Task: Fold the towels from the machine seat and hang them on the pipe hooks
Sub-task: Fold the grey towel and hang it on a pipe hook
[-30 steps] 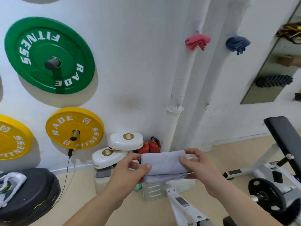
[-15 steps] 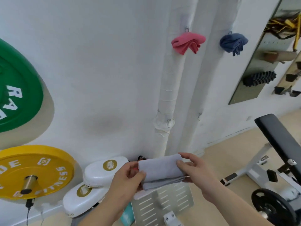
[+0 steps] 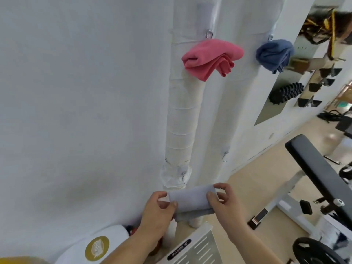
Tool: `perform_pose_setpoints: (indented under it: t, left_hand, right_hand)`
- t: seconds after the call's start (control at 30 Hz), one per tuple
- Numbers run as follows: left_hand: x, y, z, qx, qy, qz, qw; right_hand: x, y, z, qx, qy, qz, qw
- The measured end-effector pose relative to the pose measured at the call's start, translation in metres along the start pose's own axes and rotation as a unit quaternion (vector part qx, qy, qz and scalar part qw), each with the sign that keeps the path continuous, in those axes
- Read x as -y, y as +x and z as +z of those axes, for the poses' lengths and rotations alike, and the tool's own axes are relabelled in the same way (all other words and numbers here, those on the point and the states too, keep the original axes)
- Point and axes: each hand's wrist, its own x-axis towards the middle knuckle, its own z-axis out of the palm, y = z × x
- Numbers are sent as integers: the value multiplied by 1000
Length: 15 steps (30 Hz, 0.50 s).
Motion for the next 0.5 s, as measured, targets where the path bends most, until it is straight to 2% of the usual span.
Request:
perform_pose_setpoints:
  t: [0.27, 0.5]
  left_hand:
    - [12, 86, 51, -69, -31, -60, 995]
    - [27, 123, 75, -144, -31, -105, 983]
  right_hand:
    - [-26, 123, 23, 98, -77, -35, 992]
    - [-58, 176, 37, 179, -123, -47, 975]
